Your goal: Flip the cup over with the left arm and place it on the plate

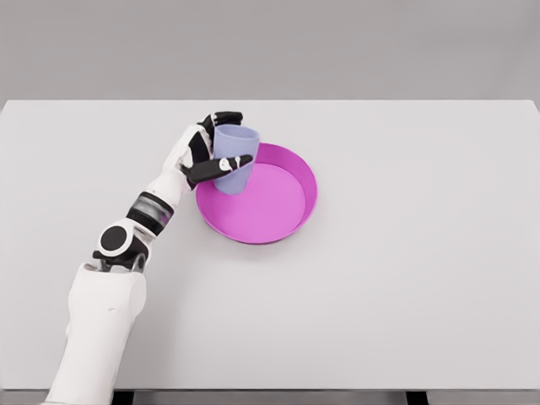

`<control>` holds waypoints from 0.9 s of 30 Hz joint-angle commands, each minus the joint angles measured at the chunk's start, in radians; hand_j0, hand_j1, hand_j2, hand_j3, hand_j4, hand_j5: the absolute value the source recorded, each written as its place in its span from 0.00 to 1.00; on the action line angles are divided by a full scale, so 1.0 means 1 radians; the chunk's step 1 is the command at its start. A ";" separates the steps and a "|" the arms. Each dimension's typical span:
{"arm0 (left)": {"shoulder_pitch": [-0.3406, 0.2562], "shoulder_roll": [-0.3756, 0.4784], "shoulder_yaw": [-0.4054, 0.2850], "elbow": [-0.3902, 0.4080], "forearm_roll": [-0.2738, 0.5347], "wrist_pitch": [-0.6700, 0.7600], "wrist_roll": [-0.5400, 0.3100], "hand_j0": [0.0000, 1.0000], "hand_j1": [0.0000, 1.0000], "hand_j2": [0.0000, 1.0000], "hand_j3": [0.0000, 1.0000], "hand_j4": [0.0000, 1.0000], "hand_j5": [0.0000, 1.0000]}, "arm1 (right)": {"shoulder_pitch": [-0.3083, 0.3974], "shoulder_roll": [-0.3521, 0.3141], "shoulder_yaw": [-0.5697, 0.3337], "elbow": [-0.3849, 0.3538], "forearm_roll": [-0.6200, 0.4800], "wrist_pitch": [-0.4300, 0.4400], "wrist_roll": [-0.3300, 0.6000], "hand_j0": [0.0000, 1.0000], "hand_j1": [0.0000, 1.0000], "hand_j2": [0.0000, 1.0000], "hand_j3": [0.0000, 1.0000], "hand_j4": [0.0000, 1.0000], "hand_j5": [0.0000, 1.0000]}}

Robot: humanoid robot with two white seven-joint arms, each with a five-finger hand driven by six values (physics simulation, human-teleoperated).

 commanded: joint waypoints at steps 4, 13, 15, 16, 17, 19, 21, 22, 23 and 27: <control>0.000 0.000 -0.028 -0.003 0.016 -0.066 -0.008 0.64 0.64 0.64 0.64 0.64 0.64 | 0.000 0.000 0.000 0.000 0.000 0.000 0.000 1.00 1.00 1.00 1.00 1.00 1.00; 0.017 0.000 -0.046 0.020 0.013 -0.215 -0.023 0.65 0.65 0.65 0.65 0.65 0.65 | -0.002 0.000 0.000 0.000 0.000 0.000 0.000 1.00 1.00 1.00 1.00 1.00 1.00; 0.015 0.000 -0.057 0.038 0.010 -0.224 -0.025 0.65 0.65 0.65 0.65 0.65 0.65 | -0.002 0.000 0.000 0.000 0.000 0.000 0.000 1.00 1.00 1.00 1.00 1.00 1.00; 0.015 0.000 -0.061 0.047 0.009 -0.233 -0.025 0.65 0.65 0.65 0.65 0.65 0.65 | -0.002 0.000 0.000 0.000 0.000 0.000 0.000 1.00 1.00 1.00 1.00 1.00 1.00; 0.015 0.000 -0.061 0.052 0.006 -0.240 -0.025 0.65 0.65 0.65 0.65 0.65 0.65 | 0.000 0.000 0.000 0.000 0.000 0.000 0.000 1.00 1.00 1.00 1.00 1.00 1.00; 0.015 0.000 -0.075 0.072 -0.005 -0.247 -0.025 0.66 0.66 0.66 0.66 0.66 0.66 | 0.000 0.000 0.000 0.000 0.000 0.000 0.000 1.00 1.00 1.00 1.00 1.00 1.00; 0.014 0.000 -0.077 0.087 -0.007 -0.252 -0.025 0.66 0.66 0.66 0.66 0.66 0.66 | 0.000 0.000 0.000 0.000 0.000 0.000 0.000 1.00 1.00 1.00 1.00 1.00 1.00; 0.014 0.000 -0.077 0.089 -0.008 -0.252 -0.025 0.66 0.66 0.66 0.66 0.66 0.66 | -0.002 0.000 0.000 0.000 0.000 0.000 0.000 1.00 1.00 1.00 1.00 1.00 1.00; 0.014 0.000 -0.077 0.093 -0.008 -0.250 -0.025 0.66 0.66 0.66 0.66 0.66 0.66 | 0.000 0.000 0.000 0.000 0.000 -0.002 0.000 1.00 1.00 1.00 1.00 1.00 1.00; 0.011 0.000 -0.077 0.102 -0.008 -0.252 -0.026 0.67 0.67 0.67 0.67 0.67 0.67 | 0.000 0.000 0.000 0.000 0.000 0.000 0.000 1.00 1.00 1.00 1.00 1.00 1.00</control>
